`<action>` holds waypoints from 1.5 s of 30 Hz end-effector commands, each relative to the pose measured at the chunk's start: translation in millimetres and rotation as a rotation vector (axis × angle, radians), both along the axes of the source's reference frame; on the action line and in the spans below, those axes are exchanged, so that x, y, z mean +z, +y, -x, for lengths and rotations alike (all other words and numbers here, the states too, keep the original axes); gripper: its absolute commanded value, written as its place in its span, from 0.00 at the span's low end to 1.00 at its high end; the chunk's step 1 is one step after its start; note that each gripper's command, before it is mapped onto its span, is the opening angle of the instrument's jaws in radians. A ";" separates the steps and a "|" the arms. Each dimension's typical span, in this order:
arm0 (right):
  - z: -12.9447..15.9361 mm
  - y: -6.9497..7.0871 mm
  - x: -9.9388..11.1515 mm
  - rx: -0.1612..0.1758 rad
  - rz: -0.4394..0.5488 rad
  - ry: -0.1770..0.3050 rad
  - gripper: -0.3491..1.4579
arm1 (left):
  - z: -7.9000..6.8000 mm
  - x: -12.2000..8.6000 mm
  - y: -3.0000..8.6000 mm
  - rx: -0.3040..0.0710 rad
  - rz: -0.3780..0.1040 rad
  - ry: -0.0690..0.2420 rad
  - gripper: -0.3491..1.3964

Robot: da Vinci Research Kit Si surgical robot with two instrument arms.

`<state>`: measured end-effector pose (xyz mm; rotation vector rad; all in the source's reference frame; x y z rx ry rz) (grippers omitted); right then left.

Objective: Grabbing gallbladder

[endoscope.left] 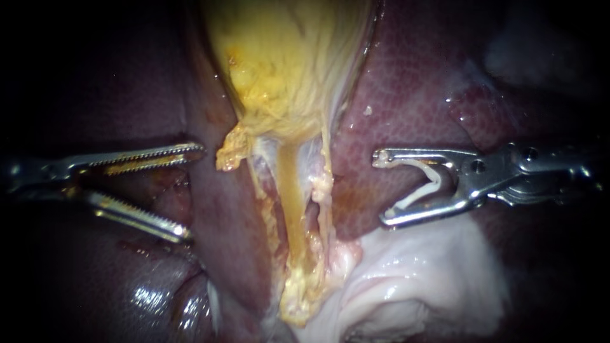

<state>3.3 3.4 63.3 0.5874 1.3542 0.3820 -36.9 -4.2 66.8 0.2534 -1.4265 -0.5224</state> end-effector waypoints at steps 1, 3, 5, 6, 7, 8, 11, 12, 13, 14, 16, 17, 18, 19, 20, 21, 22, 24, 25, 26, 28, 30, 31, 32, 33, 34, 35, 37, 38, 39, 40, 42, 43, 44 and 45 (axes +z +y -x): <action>0.0 0.0 0.0 0.001 0.000 0.000 0.53 | 0.1 0.0 0.0 -0.007 0.000 0.006 0.62; 0.0 0.0 0.0 0.001 0.000 0.000 0.53 | 0.2 0.0 0.1 -0.028 -0.005 0.020 0.62; 0.0 0.0 0.0 0.001 0.000 0.000 0.53 | 0.3 0.1 0.2 -0.050 -0.027 0.029 0.62; 0.0 0.0 0.0 0.001 0.000 0.000 0.53 | 0.4 0.1 0.2 -0.062 -0.033 0.036 0.61; 0.0 0.0 0.0 0.001 0.000 0.000 0.53 | 0.5 0.2 0.3 -0.079 -0.050 0.043 0.60; 0.0 0.0 0.0 0.001 0.000 0.000 0.53 | 0.6 0.3 0.4 -0.092 -0.055 0.050 0.60; -0.1 0.0 0.0 0.001 0.000 0.000 0.53 | 0.9 0.9 0.9 -0.127 -0.095 0.060 0.57; -0.1 0.0 0.0 0.001 0.000 0.000 0.53 | 1.0 1.1 1.0 -0.137 -0.100 0.064 0.57; -0.1 0.0 0.0 0.001 0.000 0.000 0.53 | 1.2 1.4 1.2 -0.145 -0.111 0.065 0.56; -0.1 0.0 0.0 0.001 0.000 0.000 0.53 | 1.4 1.6 1.3 -0.152 -0.128 0.064 0.55; -0.1 0.0 -0.1 0.001 0.000 0.000 0.53 | 2.0 2.1 1.3 -0.162 -0.156 0.067 0.52; -0.1 0.0 -0.1 0.001 0.000 0.000 0.53 | 2.3 2.3 1.3 -0.166 -0.167 0.068 0.51; -0.1 0.0 -0.1 0.001 0.000 0.000 0.53 | 2.7 2.5 1.3 -0.169 -0.178 0.070 0.49; -0.1 0.0 -0.1 0.001 0.000 0.000 0.53 | 3.1 2.7 1.3 -0.170 -0.184 0.075 0.48; -0.1 0.0 -0.1 0.001 0.000 0.000 0.53 | 3.5 2.9 1.3 -0.174 -0.189 0.075 0.46; -0.1 0.0 -0.1 0.001 0.000 0.000 0.53 | 3.8 3.0 1.3 -0.175 -0.194 0.077 0.44; -0.1 -0.1 -0.1 0.000 0.000 0.000 0.53 | 4.2 3.2 1.3 -0.176 -0.200 0.082 0.40; -0.1 -0.1 -0.2 0.000 0.000 0.000 0.53 | 4.5 3.5 1.3 -0.174 -0.213 0.090 0.31; -0.1 -0.1 -0.2 0.000 0.000 0.001 0.53 | 4.6 3.6 1.2 -0.174 -0.224 0.093 0.21; -0.1 -0.1 -0.2 0.000 0.000 0.001 0.53 | 4.5 3.8 1.2 -0.173 -0.230 0.094 0.14; 0.0 -0.1 -0.2 0.000 0.000 0.001 0.53 | 4.3 3.9 1.2 -0.173 -0.243 0.103 0.00; 0.0 -0.1 -0.3 -0.001 0.000 0.001 0.53 | 3.8 4.0 1.2 -0.168 -0.253 0.119 0.00; 0.0 -0.1 -0.3 -0.001 -0.001 0.001 0.53 | 3.6 3.9 1.3 -0.167 -0.255 0.128 0.00; 0.0 -0.1 -0.3 -0.001 -0.001 0.001 0.53 | 3.4 3.8 1.3 -0.166 -0.257 0.134 0.00; 0.1 -0.1 -0.3 -0.001 -0.001 0.001 0.53 | 3.3 3.8 1.4 -0.164 -0.259 0.140 0.00; 0.1 -0.1 -0.3 -0.001 -0.001 0.000 0.53 | 3.2 3.7 1.5 -0.163 -0.261 0.146 0.00; 0.1 -0.1 -0.3 -0.001 -0.001 0.001 0.53 | 3.2 3.7 1.5 -0.163 -0.262 0.149 0.00; 0.1 -0.1 -0.3 -0.001 -0.001 0.000 0.53 | 3.2 3.7 1.4 -0.162 -0.263 0.155 0.00; 0.0 -0.1 -0.3 -0.001 -0.001 0.001 0.53 | 3.2 3.7 1.4 -0.162 -0.263 0.155 0.00; 0.0 -0.1 -0.3 -0.001 -0.001 0.001 0.53 | 3.2 3.7 1.4 -0.163 -0.263 0.156 0.00; 0.0 -0.1 -0.3 -0.001 -0.001 0.001 0.53 | 3.2 3.6 1.4 -0.163 -0.263 0.156 0.00; 0.0 -0.1 -0.3 0.000 -0.001 0.001 0.53 | 3.2 3.6 1.4 -0.164 -0.263 0.156 0.00; 0.0 -0.1 -0.3 0.000 -0.001 0.001 0.53 | 3.2 3.6 1.4 -0.164 -0.263 0.156 0.00; 0.0 -0.1 -0.3 0.000 -0.001 0.001 0.53 | 3.2 3.6 1.4 -0.164 -0.263 0.157 0.00; 0.0 -0.1 -0.3 0.000 -0.001 0.001 0.53 | 3.2 3.6 1.4 -0.164 -0.263 0.157 0.00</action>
